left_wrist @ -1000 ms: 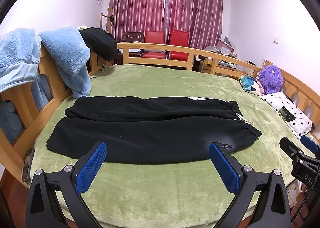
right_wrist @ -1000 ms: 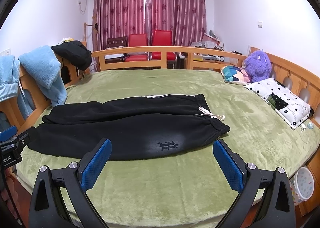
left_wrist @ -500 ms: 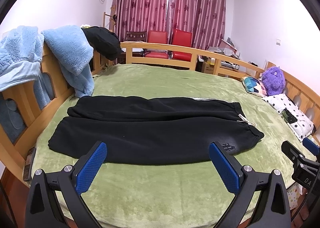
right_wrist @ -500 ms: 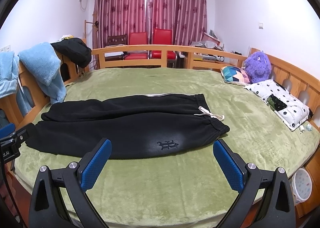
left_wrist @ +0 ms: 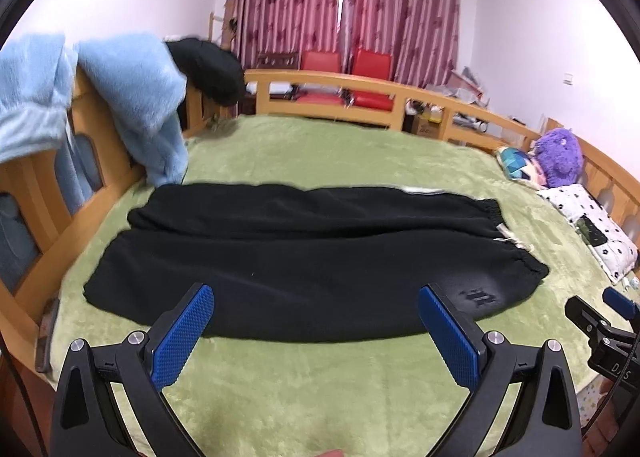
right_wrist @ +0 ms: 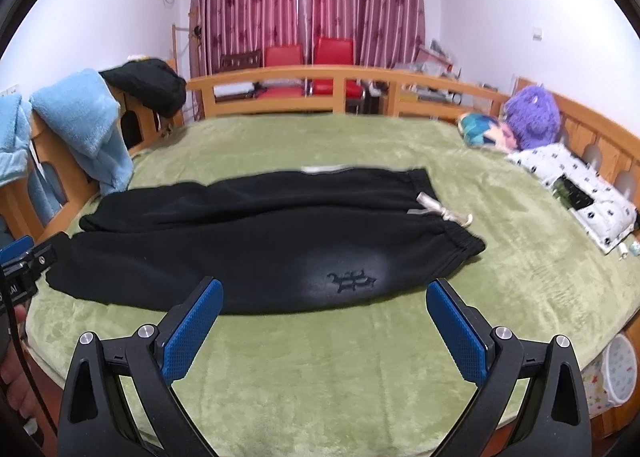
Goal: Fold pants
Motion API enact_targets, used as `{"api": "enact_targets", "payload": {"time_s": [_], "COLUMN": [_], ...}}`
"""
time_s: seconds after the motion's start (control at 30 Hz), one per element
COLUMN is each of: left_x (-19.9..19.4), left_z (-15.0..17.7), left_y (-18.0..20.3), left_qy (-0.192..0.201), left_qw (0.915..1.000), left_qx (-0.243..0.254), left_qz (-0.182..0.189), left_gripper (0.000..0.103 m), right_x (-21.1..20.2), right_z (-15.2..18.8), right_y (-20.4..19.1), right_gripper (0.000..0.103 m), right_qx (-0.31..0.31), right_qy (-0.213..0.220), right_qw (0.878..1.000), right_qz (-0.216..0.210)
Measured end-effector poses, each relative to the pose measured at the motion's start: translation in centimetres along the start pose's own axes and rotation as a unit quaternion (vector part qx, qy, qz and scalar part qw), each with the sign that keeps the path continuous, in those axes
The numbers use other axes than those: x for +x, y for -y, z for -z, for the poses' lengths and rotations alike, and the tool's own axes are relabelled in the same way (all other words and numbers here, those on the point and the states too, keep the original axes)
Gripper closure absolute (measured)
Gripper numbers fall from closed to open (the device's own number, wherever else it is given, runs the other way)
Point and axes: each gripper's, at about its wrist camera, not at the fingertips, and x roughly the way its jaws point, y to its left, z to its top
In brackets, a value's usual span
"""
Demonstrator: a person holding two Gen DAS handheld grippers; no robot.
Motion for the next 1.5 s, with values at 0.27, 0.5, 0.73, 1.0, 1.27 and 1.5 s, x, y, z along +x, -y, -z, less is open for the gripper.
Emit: {"api": "enact_targets", "payload": {"time_s": [0.27, 0.5, 0.73, 1.0, 1.27, 1.5], "left_x": [9.1, 13.6, 16.2, 20.4, 20.3, 15.5], "left_z": [4.3, 8.4, 9.3, 7.4, 6.5, 4.9], "left_y": [-7.0, -15.6, -20.2, -20.1, -21.9, -23.0], "left_qy": [-0.092, -0.119, -0.095, -0.101, -0.099, -0.057], "left_qw": [0.994, 0.973, 0.9533, 0.9521, 0.9466, 0.9609], "left_qx": [-0.053, -0.196, -0.285, -0.284, -0.301, -0.267], "left_qz": [-0.026, -0.028, -0.033, -0.051, -0.057, -0.045], "left_gripper": [0.003, 0.007, 0.009, 0.013, 0.083, 0.087], "right_x": [9.3, 16.4, 21.1, 26.3, 28.5, 23.6], "right_z": [3.0, 5.6, 6.1, 4.8, 2.6, 1.8], "right_y": [3.1, 9.8, 14.9, 16.6, 16.8, 16.7], "right_gripper": [0.007, 0.025, 0.025, 0.023, 0.081, 0.085], "right_qx": [0.021, 0.113, 0.228, 0.273, 0.27, 0.253], "right_qy": [-0.052, -0.111, -0.138, -0.133, -0.114, -0.076], "right_qw": [0.998, 0.987, 0.964, 0.953, 0.956, 0.964], "right_qz": [0.008, 0.023, 0.006, 0.006, -0.006, -0.028]}}
